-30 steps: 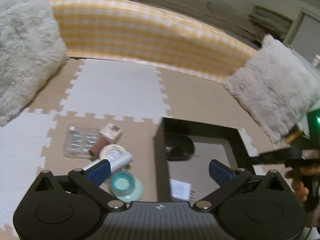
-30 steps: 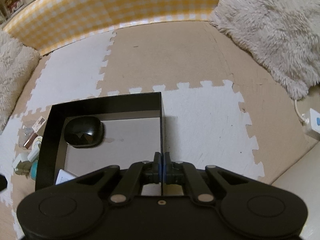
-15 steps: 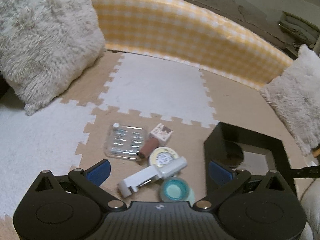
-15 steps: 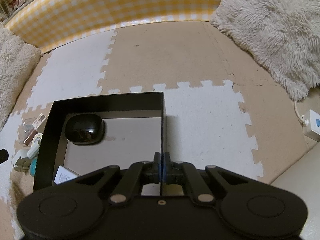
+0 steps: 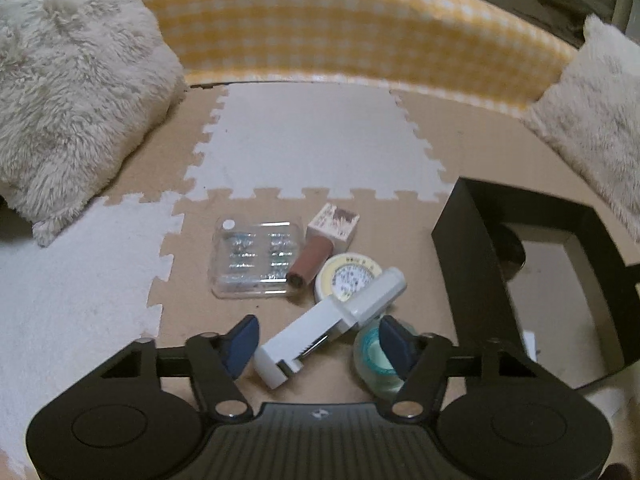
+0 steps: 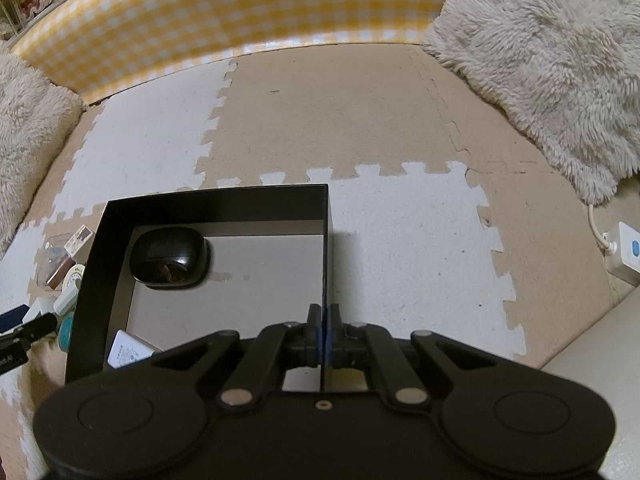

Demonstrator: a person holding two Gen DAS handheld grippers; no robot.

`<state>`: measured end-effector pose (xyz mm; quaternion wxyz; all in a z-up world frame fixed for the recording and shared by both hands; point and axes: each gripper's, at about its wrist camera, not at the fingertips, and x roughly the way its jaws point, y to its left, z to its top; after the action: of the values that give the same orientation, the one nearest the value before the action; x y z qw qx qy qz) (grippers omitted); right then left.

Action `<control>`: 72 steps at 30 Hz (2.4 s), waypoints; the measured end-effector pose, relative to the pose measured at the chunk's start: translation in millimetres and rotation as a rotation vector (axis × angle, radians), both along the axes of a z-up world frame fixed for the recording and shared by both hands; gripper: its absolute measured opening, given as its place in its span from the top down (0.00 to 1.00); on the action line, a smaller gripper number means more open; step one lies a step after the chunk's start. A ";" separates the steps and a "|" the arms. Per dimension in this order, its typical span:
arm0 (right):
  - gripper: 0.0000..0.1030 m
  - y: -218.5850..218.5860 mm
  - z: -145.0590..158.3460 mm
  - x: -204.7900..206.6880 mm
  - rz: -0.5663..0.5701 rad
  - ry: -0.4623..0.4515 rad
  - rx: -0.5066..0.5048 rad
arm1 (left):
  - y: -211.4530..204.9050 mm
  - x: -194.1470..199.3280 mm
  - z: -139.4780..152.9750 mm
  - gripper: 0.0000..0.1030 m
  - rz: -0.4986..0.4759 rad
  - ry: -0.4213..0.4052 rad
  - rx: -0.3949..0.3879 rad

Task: Organize rigid objects
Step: 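Return the left tool to the items and grasp the white gadget, then lift the white gadget and lower it into the tray box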

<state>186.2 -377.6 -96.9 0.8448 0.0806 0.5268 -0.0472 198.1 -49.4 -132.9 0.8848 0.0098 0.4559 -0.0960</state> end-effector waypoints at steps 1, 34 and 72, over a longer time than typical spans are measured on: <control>0.97 0.0 0.0 0.1 0.000 0.000 0.000 | 0.2 -0.1 -0.7 0.46 -0.004 0.005 0.010; 0.97 1.1 -0.1 0.3 0.002 0.002 -0.003 | -29.1 -23.3 64.4 0.85 -0.063 -0.068 -0.382; 0.97 -5.6 -0.6 0.3 -0.007 0.001 0.040 | -166.2 27.9 -38.8 0.60 -0.080 0.233 -0.560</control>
<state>186.5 -383.2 -97.5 0.8427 0.0994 0.5277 -0.0398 226.0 -215.6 -171.6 0.7903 -0.2278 0.5093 -0.2533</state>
